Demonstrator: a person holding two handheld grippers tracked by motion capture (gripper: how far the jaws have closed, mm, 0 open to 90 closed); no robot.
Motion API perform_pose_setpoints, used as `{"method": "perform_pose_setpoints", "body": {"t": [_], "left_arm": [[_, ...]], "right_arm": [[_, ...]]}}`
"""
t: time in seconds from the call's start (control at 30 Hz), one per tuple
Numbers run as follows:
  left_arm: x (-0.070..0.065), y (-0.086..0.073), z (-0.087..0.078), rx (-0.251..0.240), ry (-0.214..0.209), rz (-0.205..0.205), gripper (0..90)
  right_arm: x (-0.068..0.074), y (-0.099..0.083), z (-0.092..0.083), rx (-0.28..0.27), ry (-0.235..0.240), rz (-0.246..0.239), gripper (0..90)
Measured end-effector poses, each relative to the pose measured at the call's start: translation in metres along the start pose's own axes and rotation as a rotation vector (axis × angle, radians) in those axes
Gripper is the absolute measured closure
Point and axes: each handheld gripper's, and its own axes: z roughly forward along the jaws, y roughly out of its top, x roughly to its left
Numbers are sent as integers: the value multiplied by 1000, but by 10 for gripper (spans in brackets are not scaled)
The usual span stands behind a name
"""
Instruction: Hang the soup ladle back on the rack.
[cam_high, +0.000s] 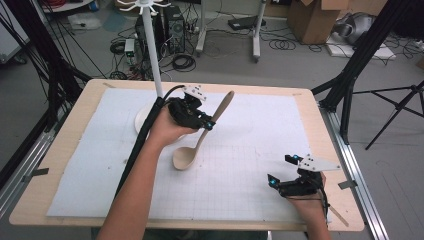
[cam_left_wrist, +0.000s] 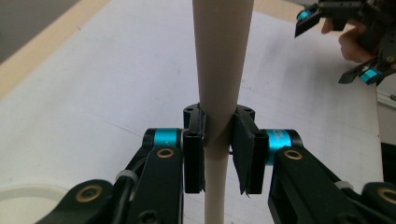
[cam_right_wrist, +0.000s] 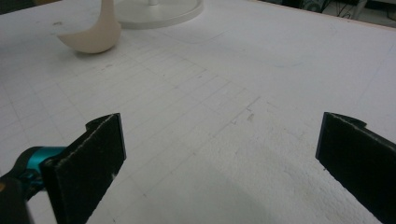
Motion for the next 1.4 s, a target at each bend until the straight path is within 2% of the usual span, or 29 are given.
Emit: {"method": "perform_pose_setpoints", "body": {"t": [0.37,0.63,0.93,1.1,1.27,1.4], "left_arm": [[-3,1,-44,-111,7,25,748],[-8,2,-71,-160,10,41,748],[-11,-1,-99,-173,-23,50,748],[-13,-8,-117,-181,-5,53,747],[-13,-19,-137,-202,4,37,748],[-14,-27,-156,-205,29,36,747]], "right_arm": [[0,0,0,0,1,0,2],[0,0,1,4,2,-4,2],[2,1,1,7,7,0,1],[2,1,1,6,8,-2,2],[2,1,2,9,8,-9,1],[2,1,3,12,8,-9,1]]}}
